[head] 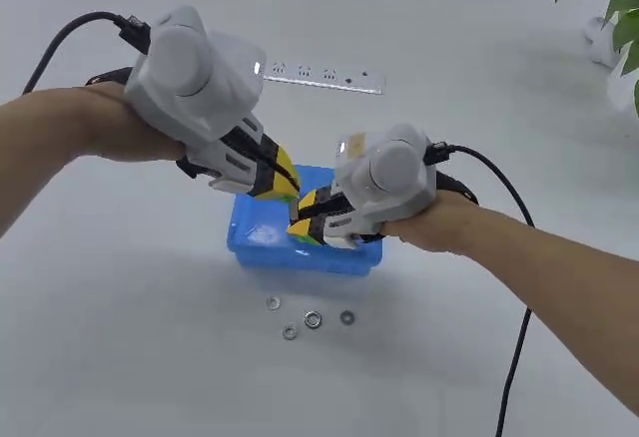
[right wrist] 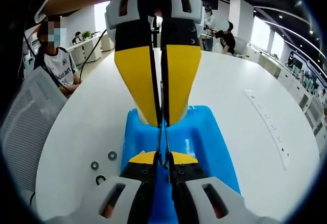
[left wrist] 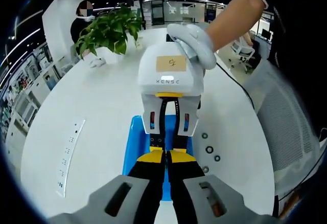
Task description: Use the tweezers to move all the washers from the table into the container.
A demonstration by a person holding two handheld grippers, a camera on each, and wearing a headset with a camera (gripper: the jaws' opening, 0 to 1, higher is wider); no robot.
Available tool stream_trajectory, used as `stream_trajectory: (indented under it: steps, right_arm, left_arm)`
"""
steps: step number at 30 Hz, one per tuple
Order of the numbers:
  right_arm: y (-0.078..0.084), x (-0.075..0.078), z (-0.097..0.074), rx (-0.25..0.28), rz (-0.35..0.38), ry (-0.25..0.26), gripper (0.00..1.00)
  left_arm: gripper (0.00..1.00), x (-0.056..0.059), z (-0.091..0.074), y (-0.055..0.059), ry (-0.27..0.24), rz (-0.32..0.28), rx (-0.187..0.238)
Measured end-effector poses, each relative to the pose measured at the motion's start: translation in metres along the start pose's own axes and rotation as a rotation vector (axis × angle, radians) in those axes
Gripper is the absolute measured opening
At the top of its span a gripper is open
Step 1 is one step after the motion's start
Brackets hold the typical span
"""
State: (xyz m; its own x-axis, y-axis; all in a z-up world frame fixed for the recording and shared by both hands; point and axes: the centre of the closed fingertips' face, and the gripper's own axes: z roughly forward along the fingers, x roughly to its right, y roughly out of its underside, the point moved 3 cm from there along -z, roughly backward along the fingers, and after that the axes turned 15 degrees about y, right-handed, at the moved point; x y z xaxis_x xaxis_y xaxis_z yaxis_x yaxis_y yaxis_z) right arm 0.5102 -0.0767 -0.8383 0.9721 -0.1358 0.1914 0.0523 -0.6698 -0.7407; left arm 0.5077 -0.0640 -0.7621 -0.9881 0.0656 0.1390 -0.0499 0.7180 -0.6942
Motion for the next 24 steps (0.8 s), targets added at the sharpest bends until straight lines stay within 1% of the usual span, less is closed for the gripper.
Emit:
stream_trajectory:
  steps: [12, 19, 24]
  right_arm:
    - [0.0038, -0.0014, 0.0015, -0.014, -0.010, -0.010, 0.11]
    - [0.0006, 0.0000, -0.0022, -0.005, -0.012, -0.002, 0.11]
    - [-0.0038, -0.0006, -0.0058, 0.002, -0.013, 0.004, 0.11]
  left_arm:
    - [0.05, 0.0023, 0.0030, 0.0015, 0.002, -0.008, 0.003]
    - [0.05, 0.0032, -0.0003, -0.0024, -0.003, -0.005, 0.008]
    - [0.05, 0.0061, -0.0044, -0.0065, -0.007, -0.001, 0.008]
